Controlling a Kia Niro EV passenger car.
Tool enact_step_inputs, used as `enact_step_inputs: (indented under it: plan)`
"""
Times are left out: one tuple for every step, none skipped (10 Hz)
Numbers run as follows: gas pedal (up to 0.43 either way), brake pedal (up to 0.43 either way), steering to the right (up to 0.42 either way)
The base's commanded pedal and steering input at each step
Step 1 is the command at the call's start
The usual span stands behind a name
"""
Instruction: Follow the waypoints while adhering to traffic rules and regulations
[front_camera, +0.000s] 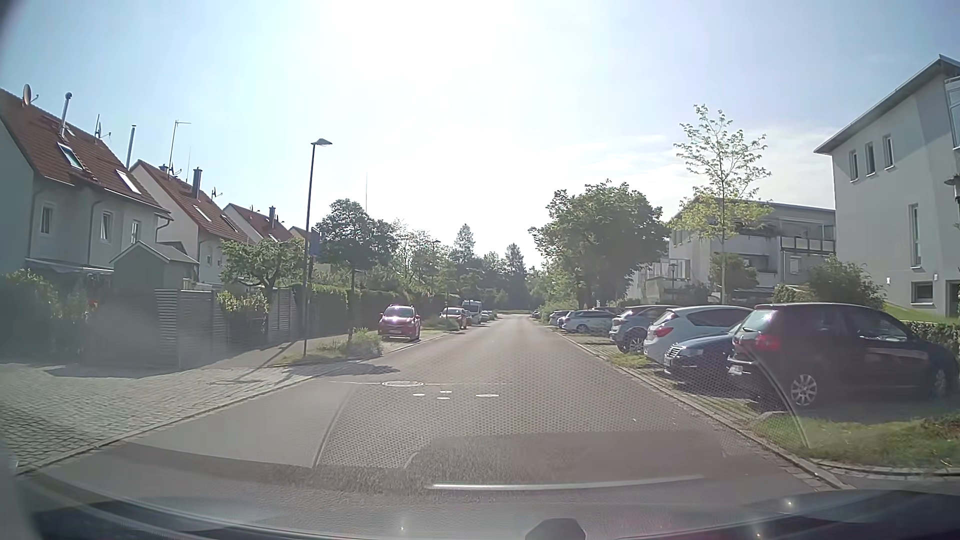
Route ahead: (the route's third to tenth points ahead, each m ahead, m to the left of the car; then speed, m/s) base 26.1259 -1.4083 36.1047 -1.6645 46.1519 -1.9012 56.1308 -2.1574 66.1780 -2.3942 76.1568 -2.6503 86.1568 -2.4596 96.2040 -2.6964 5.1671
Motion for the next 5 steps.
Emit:
enact_step_inputs:
  plan:
    - [0.067,0.000,-0.003]
    - [0.079,0.000,-0.003]
    - [0.087,0.000,-0.003]
    - [0.098,0.000,-0.003]
    - [0.110,0.000,-0.003]
